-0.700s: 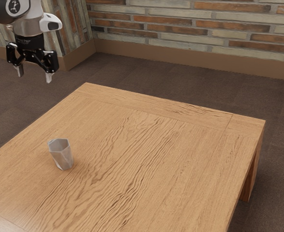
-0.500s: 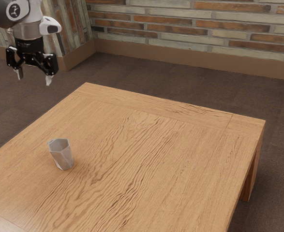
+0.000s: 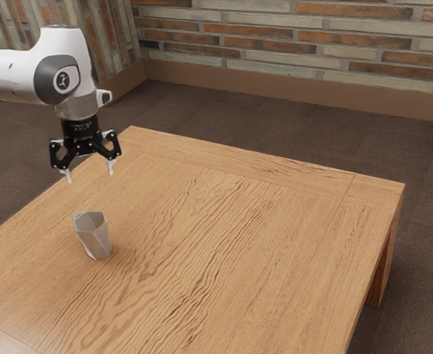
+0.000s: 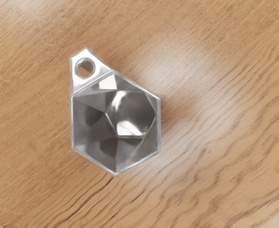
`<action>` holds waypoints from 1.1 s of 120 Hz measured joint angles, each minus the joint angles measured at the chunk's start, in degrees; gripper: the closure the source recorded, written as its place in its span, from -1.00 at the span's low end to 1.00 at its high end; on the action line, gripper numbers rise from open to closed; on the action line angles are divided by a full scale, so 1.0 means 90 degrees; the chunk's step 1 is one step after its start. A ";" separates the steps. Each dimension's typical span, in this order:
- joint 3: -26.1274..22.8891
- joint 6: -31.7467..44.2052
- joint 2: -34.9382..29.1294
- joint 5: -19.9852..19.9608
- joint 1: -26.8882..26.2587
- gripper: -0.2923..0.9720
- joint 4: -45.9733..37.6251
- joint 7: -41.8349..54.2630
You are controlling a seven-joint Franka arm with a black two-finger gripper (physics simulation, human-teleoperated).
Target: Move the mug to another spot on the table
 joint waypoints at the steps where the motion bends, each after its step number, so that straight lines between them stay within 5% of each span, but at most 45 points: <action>1: 0.0000 0.0008 0.0022 -0.0020 0.0029 -0.54 0.0002 -0.0039; 27: -0.0002 0.0147 0.0540 -0.0393 0.0907 -0.54 0.0075 -0.0738; 86: -0.0008 0.0280 0.1381 -0.0891 0.1496 -0.54 0.0221 -0.0675; 109: -0.0008 0.0394 0.1537 -0.1570 0.1591 -0.54 0.0187 -0.0418; 132: -0.0008 0.0422 0.1617 -0.1794 0.1655 -0.54 0.0181 -0.0205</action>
